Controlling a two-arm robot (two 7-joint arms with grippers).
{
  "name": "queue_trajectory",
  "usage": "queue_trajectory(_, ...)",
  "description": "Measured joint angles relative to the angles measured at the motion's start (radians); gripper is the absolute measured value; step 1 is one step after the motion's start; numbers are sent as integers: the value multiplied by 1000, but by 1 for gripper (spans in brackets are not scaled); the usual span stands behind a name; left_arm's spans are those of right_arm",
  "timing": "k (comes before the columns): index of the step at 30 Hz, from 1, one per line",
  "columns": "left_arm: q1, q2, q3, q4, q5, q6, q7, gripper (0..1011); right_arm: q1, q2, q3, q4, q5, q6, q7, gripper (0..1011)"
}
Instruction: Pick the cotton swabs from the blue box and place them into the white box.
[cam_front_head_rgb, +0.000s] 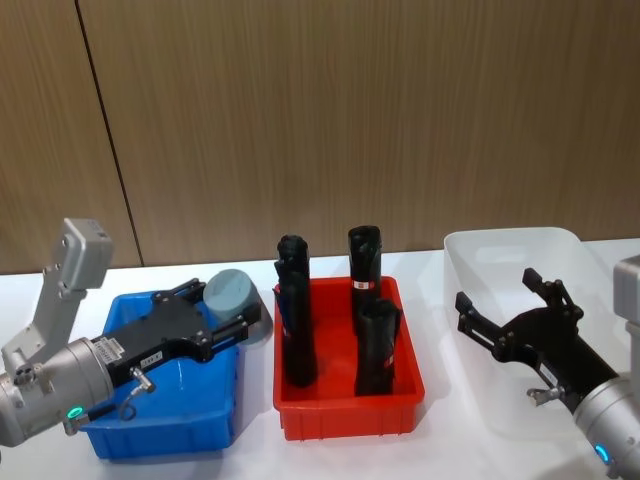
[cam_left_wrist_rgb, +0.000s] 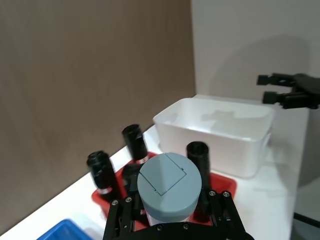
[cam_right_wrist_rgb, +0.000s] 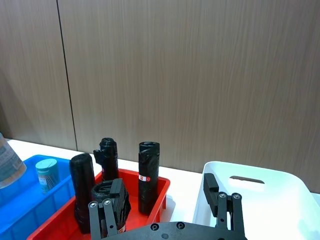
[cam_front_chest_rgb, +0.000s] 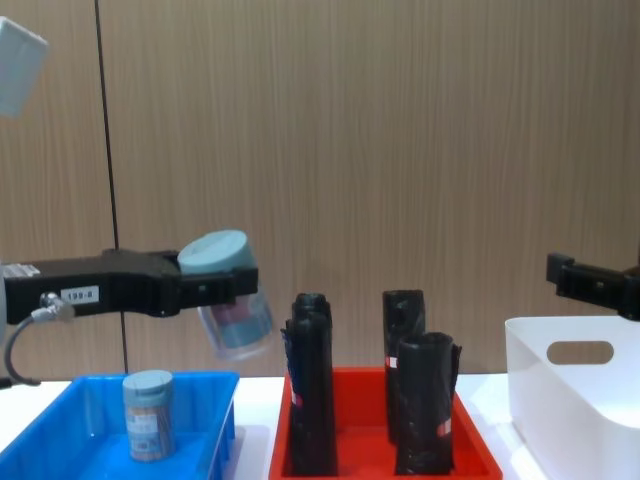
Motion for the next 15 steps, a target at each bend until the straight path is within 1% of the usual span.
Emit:
queue_trajectory(5, -14, 1, -2, 20, -39, -28, -98, 659, 0, 0, 0, 0, 0, 0, 0, 1002)
queue_trajectory(8, -22, 1, -2, 32, -56, -38, -138, 659, 0, 0, 0, 0, 0, 0, 0, 1002)
queue_trajectory(10, -32, -2, -2, 48, -78, -52, -195, 659, 0, 0, 0, 0, 0, 0, 0, 1001)
queue_trajectory(11, -32, -2, -2, 48, -78, -52, -195, 659, 0, 0, 0, 0, 0, 0, 0, 1002)
queue_trajectory(12, -37, -4, -2, 57, -89, -58, -221, 659, 0, 0, 0, 0, 0, 0, 0, 1001)
queue_trajectory(13, -40, -5, -1, 62, -96, -63, -234, 659, 0, 0, 0, 0, 0, 0, 0, 1002)
queue_trajectory(14, -45, -7, 0, 71, -105, -68, -264, 659, 0, 0, 0, 0, 0, 0, 0, 1002)
queue_trajectory(15, -49, -9, 1, 77, -109, -71, -277, 659, 0, 0, 0, 0, 0, 0, 0, 1002)
